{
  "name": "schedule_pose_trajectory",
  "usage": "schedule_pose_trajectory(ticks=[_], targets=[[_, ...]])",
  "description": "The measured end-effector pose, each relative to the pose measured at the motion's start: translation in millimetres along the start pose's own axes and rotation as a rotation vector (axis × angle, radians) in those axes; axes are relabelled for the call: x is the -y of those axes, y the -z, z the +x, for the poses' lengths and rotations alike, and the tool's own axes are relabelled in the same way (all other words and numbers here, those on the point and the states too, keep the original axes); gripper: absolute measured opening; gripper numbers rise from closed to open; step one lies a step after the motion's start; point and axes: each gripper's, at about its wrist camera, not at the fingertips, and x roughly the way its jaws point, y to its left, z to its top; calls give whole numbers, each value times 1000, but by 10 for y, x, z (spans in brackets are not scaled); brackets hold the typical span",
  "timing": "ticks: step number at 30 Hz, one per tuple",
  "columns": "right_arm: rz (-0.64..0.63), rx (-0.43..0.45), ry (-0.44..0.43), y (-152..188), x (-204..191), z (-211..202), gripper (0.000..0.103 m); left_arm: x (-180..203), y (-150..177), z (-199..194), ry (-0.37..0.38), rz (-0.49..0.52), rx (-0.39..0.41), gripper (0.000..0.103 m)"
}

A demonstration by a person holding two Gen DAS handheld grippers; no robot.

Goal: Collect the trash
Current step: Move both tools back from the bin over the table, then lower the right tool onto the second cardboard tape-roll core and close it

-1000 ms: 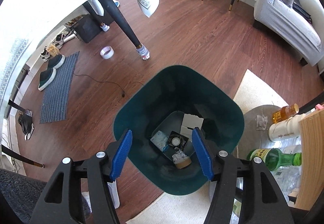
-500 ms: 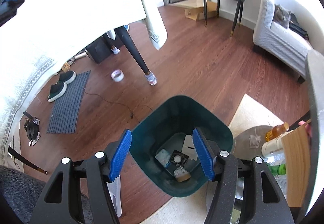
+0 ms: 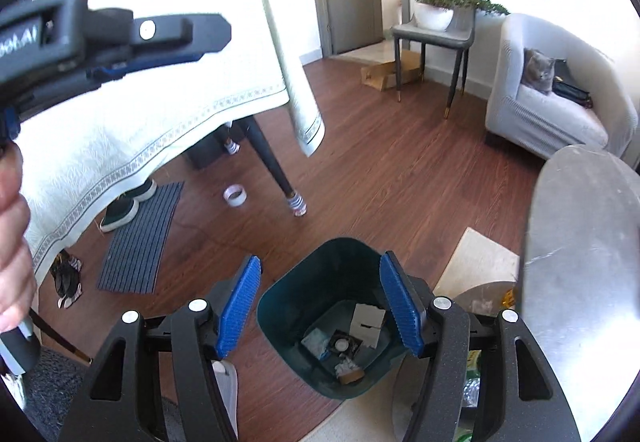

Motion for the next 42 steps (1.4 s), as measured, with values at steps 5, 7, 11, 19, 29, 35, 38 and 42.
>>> schedule_pose_trajectory(ticks=[5, 7, 11, 19, 29, 35, 38, 42], targets=[[14, 56, 33, -9, 130, -205, 56, 114, -12, 17, 8, 8, 5, 25], [19, 78, 44, -7, 179, -285, 55, 161, -15, 27, 11, 11, 6, 25], [34, 116, 67, 21, 279, -455, 54, 264, -26, 61, 23, 18, 5, 25], [73, 138, 123, 156, 592, -716, 54, 546, 13, 156, 50, 53, -6, 25], [152, 146, 205, 422, 1113, -1012, 54, 935, 96, 356, 102, 70, -42, 32], [193, 141, 281, 636, 1488, -1231, 54, 1327, 184, 505, 145, 106, -74, 34], [222, 145, 312, 731, 1712, -1369, 54, 1544, 235, 582, 166, 137, -92, 36], [271, 149, 352, 863, 2006, -1540, 54, 1787, 297, 662, 192, 173, -107, 37]])
